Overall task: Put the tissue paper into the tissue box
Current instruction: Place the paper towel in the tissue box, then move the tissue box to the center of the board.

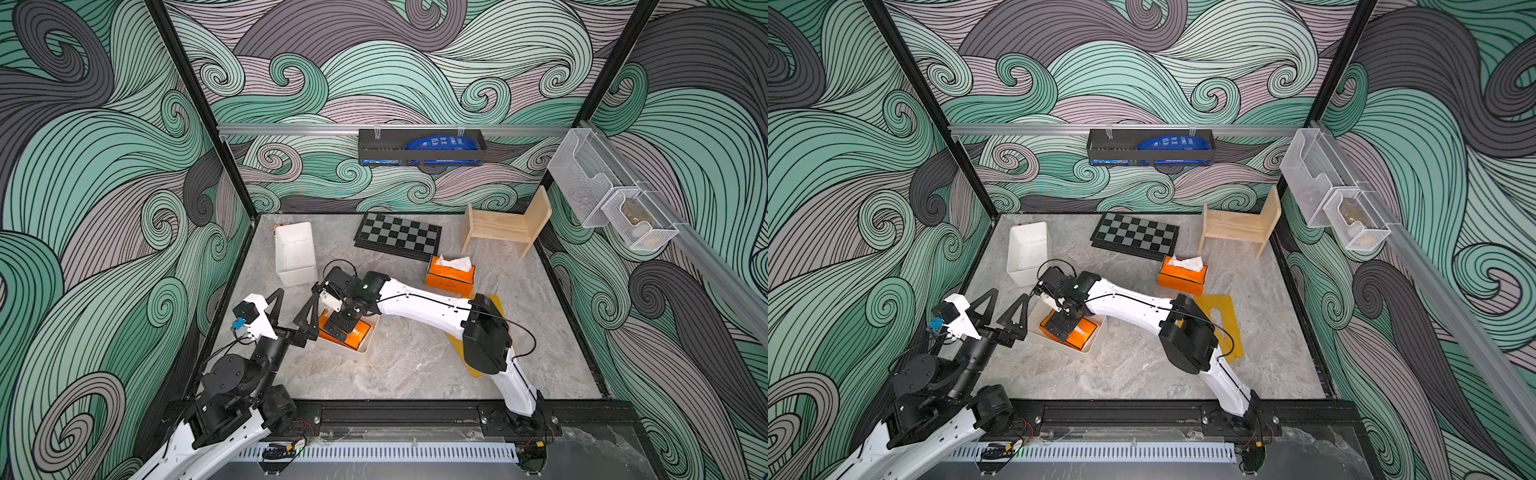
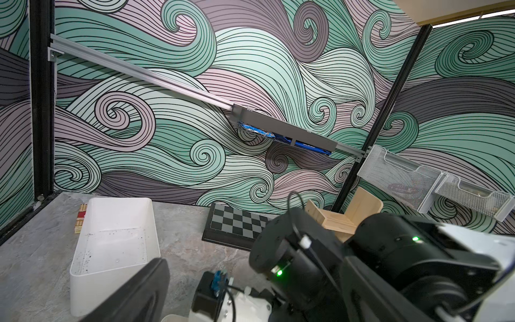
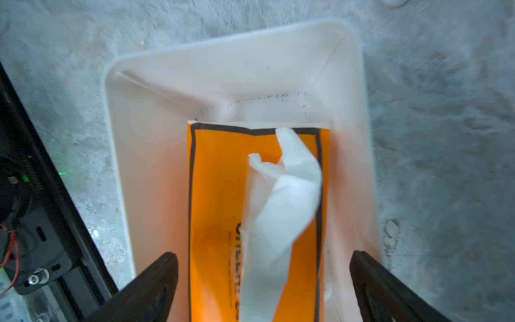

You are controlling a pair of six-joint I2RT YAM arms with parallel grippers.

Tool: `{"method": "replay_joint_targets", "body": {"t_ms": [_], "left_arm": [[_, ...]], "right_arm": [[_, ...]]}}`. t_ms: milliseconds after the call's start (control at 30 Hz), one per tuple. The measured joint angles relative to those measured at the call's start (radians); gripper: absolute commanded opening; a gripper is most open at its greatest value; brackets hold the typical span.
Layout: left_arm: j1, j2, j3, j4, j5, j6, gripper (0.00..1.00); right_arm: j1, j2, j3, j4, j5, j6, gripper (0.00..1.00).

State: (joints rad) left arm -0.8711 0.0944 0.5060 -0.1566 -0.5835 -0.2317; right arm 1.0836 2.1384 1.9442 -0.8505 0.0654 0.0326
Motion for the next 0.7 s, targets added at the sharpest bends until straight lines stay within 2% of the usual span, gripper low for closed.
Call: {"method": "replay_joint_targets", "body": {"t_ms": [133, 267, 433, 600, 700], "left_arm": [[0.000, 0.000, 0.000, 0.000, -0.008, -0.001, 0.99], [0.000, 0.000, 0.000, -0.001, -0.013, -0.002, 0.99], [0.000, 0.002, 0.000, -0.008, -0.029, -0.006, 0.99], [0.000, 0.029, 0.000, -0.015, -0.044, -0.010, 0.99], [0.000, 0.041, 0.000, -0.020, -0.045, -0.013, 0.99]], "right_arm": [[0.000, -0.163, -0.023, 0.009, 0.042, 0.011, 1.00], [0.000, -0.330, -0.119, 0.022, 0.086, 0.053, 1.00], [0.000, -0.469, -0.369, 0.064, 0.154, 0.159, 0.99], [0.000, -0.520, -0.615, 0.122, 0.196, 0.285, 1.00], [0.000, -0.565, -0.704, 0.183, 0.212, 0.362, 1.00]]}}
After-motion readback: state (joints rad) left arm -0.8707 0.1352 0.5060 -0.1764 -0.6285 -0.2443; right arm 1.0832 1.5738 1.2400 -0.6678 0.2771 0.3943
